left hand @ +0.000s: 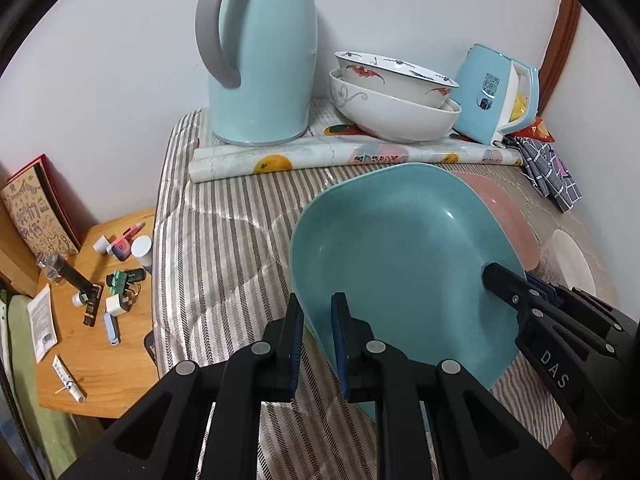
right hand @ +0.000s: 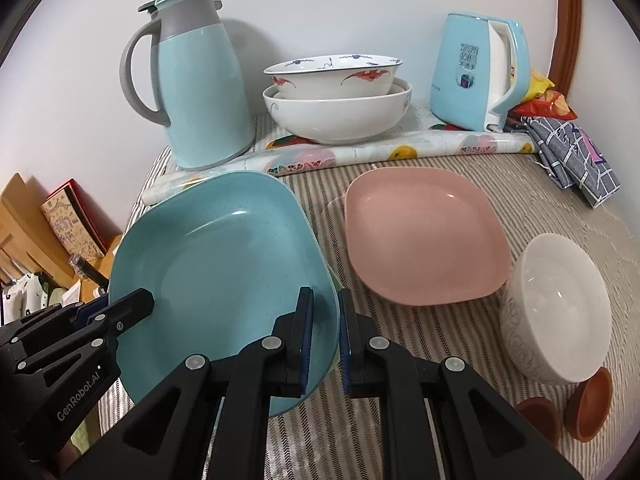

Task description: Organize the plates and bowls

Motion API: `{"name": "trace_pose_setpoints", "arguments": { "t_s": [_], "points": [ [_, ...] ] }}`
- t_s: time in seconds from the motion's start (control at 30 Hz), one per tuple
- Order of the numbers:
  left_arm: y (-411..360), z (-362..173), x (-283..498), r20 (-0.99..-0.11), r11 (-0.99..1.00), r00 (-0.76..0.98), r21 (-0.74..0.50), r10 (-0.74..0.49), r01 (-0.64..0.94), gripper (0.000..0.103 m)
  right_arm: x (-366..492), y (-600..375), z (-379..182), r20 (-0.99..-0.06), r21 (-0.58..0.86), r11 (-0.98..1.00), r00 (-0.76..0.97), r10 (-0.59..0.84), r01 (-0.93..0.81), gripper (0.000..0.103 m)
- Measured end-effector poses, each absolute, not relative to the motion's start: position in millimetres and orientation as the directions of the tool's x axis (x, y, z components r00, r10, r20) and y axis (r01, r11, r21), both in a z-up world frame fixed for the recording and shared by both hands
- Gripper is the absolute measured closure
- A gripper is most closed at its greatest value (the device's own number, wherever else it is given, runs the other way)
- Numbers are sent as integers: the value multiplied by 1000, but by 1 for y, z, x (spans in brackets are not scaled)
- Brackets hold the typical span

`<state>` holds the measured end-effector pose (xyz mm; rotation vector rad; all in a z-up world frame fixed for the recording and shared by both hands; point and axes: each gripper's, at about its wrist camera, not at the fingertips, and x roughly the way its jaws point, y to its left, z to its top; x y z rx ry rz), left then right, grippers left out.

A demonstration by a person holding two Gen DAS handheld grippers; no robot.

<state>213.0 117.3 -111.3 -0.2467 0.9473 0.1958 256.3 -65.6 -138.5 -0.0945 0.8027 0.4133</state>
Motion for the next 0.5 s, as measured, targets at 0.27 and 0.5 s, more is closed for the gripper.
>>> {"name": "trace_pose_setpoints", "arguments": {
  "t_s": [0.27, 0.5],
  "points": [
    [117, -123, 214, -831, 952, 554, -128, 51, -279, 88, 261, -63, -147, -727, 66, 915, 610, 317, -397, 91],
    [114, -126, 217, -833, 953, 551, -116, 60, -279, 86, 267, -61, -155, -738, 67, 916, 598, 311, -395, 90]
  ]
}}
